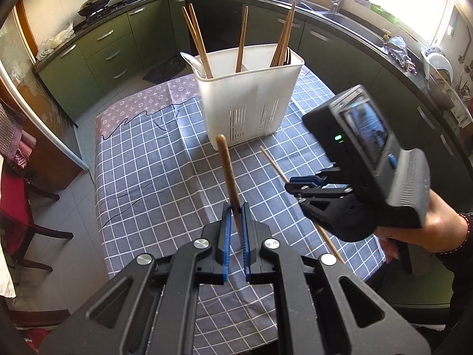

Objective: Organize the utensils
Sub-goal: 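Lift the red-tipped chopstick with the left tool while the right tool grasps the last chopstick, then carry both chopsticks over the white holder, lower them in, open both tools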

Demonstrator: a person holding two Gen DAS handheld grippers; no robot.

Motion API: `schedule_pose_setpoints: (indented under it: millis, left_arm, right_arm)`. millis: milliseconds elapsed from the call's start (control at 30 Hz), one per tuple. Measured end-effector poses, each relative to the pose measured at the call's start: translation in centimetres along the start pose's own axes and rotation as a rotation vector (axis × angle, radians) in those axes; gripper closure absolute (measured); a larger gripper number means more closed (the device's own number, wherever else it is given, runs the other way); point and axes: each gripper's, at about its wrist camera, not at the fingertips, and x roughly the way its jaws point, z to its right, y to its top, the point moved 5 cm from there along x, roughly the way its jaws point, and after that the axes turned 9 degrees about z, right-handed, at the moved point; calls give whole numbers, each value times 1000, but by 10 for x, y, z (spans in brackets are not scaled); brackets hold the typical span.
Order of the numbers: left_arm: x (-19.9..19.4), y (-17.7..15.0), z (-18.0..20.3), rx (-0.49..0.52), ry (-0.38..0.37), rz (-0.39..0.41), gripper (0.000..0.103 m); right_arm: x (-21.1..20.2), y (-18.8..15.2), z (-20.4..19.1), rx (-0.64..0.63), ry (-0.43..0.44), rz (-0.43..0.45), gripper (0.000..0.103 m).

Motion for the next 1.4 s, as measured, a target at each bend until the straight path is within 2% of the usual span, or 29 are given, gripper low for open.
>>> schedule_pose_setpoints:
  millis: [233,567,667,1033,1233,1400]
  left_arm:
    - [0,-1,3,11,9,0,96]
    - [-4,-3,5,16,26,5,96]
    - [-4,-4,5,16,28,3,96]
    - [-8,0,6,9,11,0,97]
    - [-16,12,6,4,7,25,97]
    - [-32,36,10,9,4,66,97]
  right_arm:
    - [-91,3,15,-11,32,225,96]
    - [-157,-30,42,31,63,422,96]
    - [-161,-36,43,18,43,441,96]
    - [-159,-37,40,11,54,441,96]
    - [-159,-38,41,11,61,437,96]
    - [-159,-37,40,5,71,437,96]
